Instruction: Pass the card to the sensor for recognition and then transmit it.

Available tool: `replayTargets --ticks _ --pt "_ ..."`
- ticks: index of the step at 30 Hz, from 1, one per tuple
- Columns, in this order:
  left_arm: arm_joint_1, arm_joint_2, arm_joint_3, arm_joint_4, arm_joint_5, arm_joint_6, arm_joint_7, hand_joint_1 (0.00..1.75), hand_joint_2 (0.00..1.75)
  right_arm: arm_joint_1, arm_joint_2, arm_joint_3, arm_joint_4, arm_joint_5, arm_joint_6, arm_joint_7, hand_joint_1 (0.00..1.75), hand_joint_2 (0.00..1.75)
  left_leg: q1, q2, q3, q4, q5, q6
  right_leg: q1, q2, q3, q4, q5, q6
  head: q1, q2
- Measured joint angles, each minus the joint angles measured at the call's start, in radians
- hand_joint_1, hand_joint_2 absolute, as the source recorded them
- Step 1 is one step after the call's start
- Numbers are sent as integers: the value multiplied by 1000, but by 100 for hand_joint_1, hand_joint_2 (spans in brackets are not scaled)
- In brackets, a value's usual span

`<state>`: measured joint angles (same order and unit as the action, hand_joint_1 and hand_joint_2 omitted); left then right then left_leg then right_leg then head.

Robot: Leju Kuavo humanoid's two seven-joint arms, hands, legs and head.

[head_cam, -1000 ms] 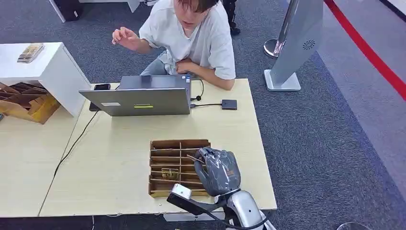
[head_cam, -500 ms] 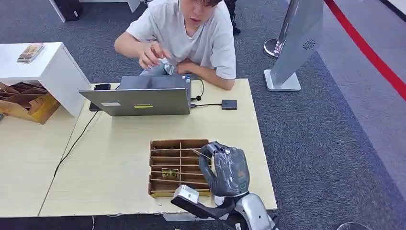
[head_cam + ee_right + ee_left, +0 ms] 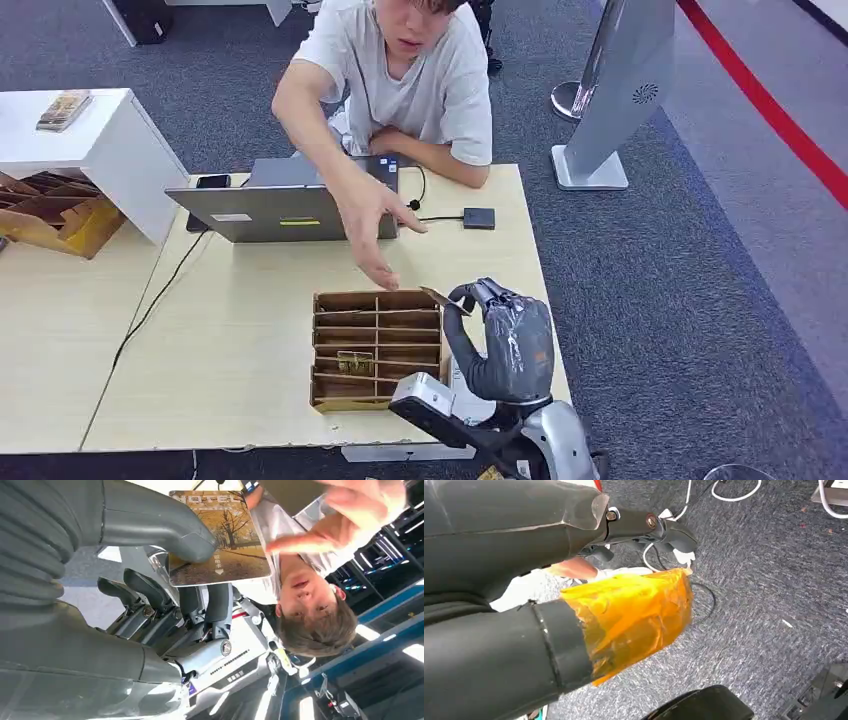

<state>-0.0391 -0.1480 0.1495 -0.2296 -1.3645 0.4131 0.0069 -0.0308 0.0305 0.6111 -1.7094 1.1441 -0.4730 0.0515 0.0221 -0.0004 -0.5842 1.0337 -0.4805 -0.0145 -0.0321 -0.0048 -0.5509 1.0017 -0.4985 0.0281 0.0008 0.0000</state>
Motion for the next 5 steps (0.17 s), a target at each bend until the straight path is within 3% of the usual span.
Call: replayTargets --ticks 5 --pt "1 0 0 0 0 3 1 0 0 1 0 -24 -7 -28 0 -4 175 175 0 0 0 0 0 0 0 0 0 0 0 0 0 0"
